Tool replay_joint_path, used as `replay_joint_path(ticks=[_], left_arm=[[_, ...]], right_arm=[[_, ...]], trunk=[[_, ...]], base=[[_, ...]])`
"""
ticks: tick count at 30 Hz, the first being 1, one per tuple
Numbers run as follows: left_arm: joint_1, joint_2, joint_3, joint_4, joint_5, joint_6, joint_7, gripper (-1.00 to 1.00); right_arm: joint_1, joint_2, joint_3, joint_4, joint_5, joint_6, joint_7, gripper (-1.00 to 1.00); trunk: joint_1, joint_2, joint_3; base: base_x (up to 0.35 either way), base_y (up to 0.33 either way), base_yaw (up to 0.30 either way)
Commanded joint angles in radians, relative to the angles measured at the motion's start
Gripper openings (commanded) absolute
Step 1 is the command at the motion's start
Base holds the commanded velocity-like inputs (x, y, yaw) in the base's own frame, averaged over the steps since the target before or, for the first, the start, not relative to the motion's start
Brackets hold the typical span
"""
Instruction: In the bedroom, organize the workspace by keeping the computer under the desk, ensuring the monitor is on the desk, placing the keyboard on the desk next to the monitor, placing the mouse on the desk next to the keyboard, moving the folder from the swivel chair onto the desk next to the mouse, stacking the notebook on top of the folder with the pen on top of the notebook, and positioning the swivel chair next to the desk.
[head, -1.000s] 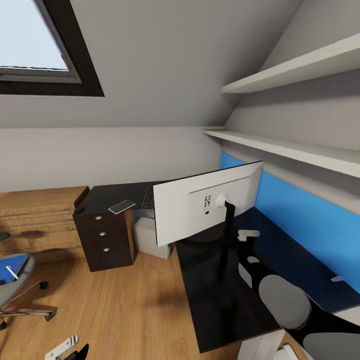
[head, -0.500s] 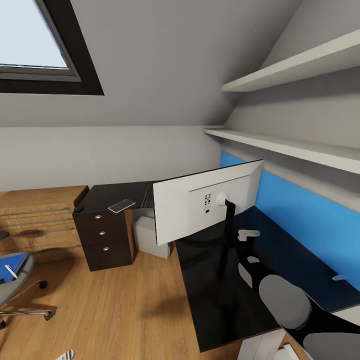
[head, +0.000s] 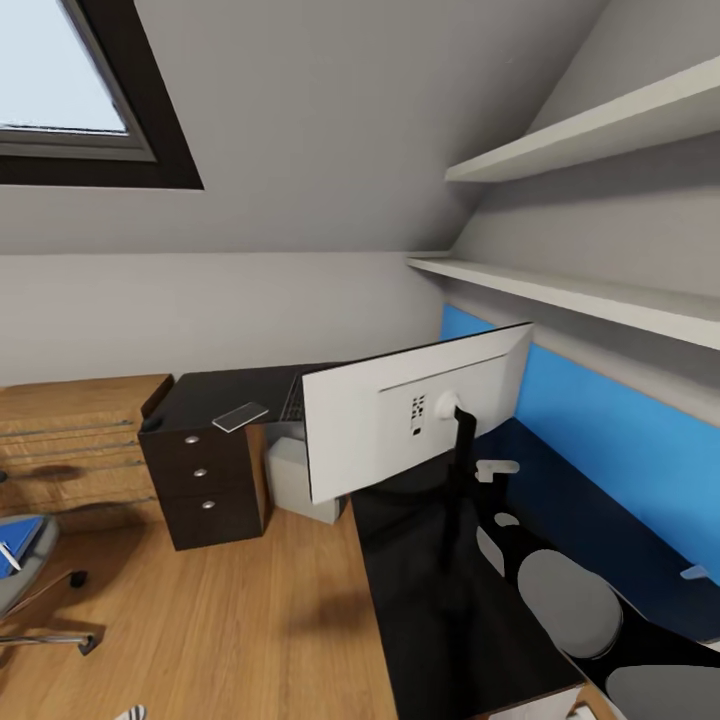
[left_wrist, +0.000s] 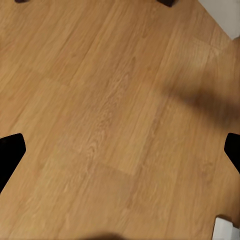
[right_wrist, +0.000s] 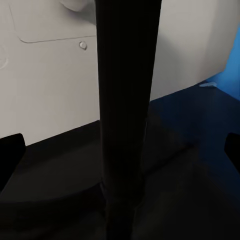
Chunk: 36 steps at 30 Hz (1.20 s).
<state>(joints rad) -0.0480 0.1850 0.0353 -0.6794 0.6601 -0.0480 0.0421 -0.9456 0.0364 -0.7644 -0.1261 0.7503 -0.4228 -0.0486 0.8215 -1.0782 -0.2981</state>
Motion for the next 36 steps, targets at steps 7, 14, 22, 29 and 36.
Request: replay_joint_path(ticks=[7, 14, 22, 29, 36], left_arm=[[0.000, 0.001, -0.004, 0.003, 0.007, -0.008, 0.003, 1.00], [0.000, -0.001, -0.007, 0.004, 0.006, -0.009, 0.002, 1.00], [0.000, -0.001, -0.010, 0.003, 0.005, -0.009, 0.003, 1.00], [0.000, -0.001, -0.011, 0.003, 0.006, -0.009, 0.004, 1.00], [-0.001, -0.001, -0.011, 0.003, 0.006, -0.009, 0.004, 1.00]], right_arm=[[-0.001, -0.001, -0.006, 0.000, 0.011, -0.002, -0.005, 1.00], [-0.001, -0.008, -0.006, -0.001, 0.010, -0.002, -0.005, 1.00], [-0.001, -0.017, -0.006, 0.000, 0.006, -0.007, -0.005, 1.00], [-0.001, -0.018, -0.006, 0.000, 0.007, -0.039, -0.005, 1.00], [-0.001, -0.018, -0.005, 0.000, 0.006, -0.044, -0.005, 1.00]], trunk=[[0.000, -0.001, -0.001], [0.000, -0.001, -0.001], [0.012, -0.022, -0.011], [0.039, -0.071, -0.033], [0.065, -0.120, -0.055]], base=[[0.050, 0.000, 0.000], [0.145, 0.000, 0.000], [0.018, 0.000, 0.000], [0.001, 0.000, 0.000], [0.000, 0.000, 0.000]])
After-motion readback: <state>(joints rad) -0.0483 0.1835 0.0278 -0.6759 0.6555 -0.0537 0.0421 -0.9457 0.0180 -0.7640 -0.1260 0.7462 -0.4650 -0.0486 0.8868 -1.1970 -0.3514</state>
